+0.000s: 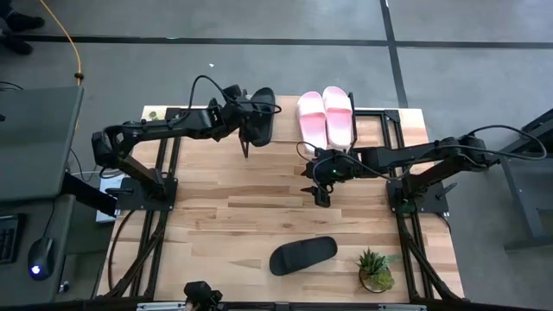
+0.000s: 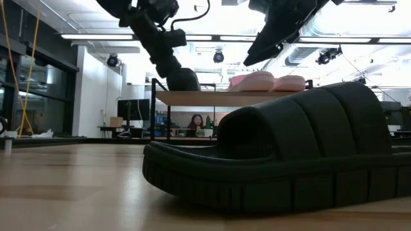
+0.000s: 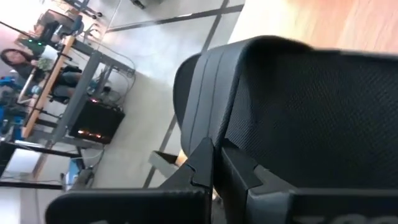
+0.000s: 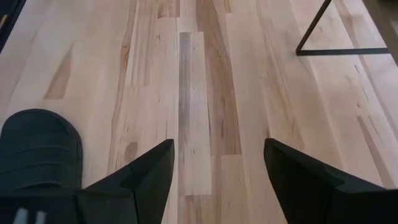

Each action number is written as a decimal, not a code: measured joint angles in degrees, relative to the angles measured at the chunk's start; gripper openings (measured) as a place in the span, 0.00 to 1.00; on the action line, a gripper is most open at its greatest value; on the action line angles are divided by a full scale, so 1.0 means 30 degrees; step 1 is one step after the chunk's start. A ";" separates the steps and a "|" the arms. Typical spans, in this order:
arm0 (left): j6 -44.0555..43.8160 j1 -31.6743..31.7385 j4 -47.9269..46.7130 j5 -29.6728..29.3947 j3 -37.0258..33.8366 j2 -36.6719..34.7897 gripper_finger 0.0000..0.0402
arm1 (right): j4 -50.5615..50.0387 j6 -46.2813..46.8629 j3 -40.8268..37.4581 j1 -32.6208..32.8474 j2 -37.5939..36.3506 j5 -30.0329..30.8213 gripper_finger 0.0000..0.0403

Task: Pick and place slides into the shelf
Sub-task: Put the top black slides on the shelf, then put the black slides on the shelf

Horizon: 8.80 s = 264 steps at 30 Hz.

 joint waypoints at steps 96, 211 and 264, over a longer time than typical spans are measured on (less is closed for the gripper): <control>-0.2977 0.0066 -0.2453 -0.0023 0.0021 -0.1253 0.52 | 0.0146 -0.0007 0.0000 0.0000 0.0000 -0.0051 0.59; -2.0137 -2.0691 -1.1879 -0.6355 0.0005 -0.4195 0.51 | 0.2072 -0.3992 0.0015 1.2020 0.3891 1.1682 0.54; -2.0031 -2.0691 -1.1786 -0.6446 0.0009 -0.4226 0.51 | 0.5610 -0.5151 0.0007 1.4222 0.8150 1.4175 0.53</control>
